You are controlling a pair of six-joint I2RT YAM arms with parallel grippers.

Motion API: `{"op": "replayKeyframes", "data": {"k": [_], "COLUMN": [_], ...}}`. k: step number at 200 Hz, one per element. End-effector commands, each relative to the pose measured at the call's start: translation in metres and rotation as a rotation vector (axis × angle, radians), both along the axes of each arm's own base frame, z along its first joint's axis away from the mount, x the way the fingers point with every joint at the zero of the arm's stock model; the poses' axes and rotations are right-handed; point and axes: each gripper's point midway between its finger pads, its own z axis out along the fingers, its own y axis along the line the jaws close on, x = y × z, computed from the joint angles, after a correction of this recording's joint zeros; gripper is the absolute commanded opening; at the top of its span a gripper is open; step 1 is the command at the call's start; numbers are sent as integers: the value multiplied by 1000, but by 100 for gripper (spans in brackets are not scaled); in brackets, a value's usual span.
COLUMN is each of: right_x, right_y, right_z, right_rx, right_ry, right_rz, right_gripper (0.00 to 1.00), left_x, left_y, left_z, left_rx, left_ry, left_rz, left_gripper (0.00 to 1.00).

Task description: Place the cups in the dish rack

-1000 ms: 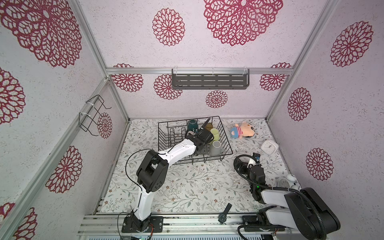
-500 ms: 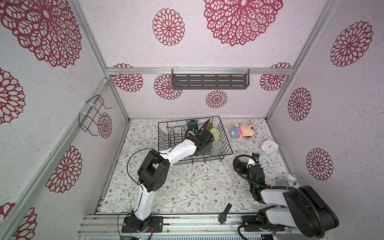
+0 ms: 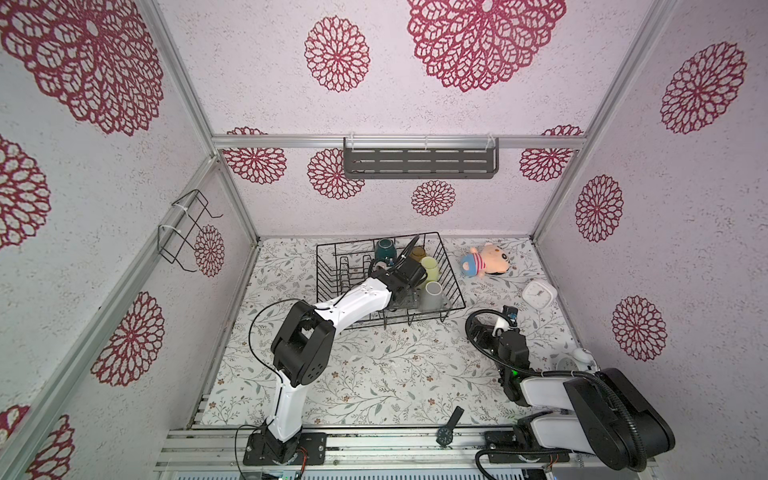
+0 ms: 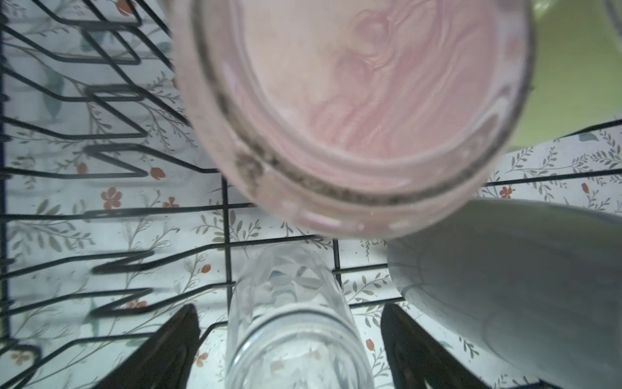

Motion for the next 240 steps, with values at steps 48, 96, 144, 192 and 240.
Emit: {"op": "replayKeyframes", "data": {"k": [48,96,144,192,240], "right_x": [4,11,9,16,6], "right_y": [5,8,-11,-36,-61], "right_z": [16,18,50,58,70], "right_rx": [5,-13,-13,-9,-4], "right_ry": [-57,-21,-93,-71,-48], "right_rz": [24,30,-73,-240,-309], "right_gripper": [99,99,99,99,99], "left_x": [-17,-38,-49,-73,-67], "left_y": [55,132,248,368,402], "left_z": [154,208,176,77,30], "left_rx": [-17,-13,-25,-5,52], "left_ry": [-404,-621,-767,-613,-491], "left_rz": [-22,100,393,779,764], "left_gripper": [88,89,96,99,97]}}
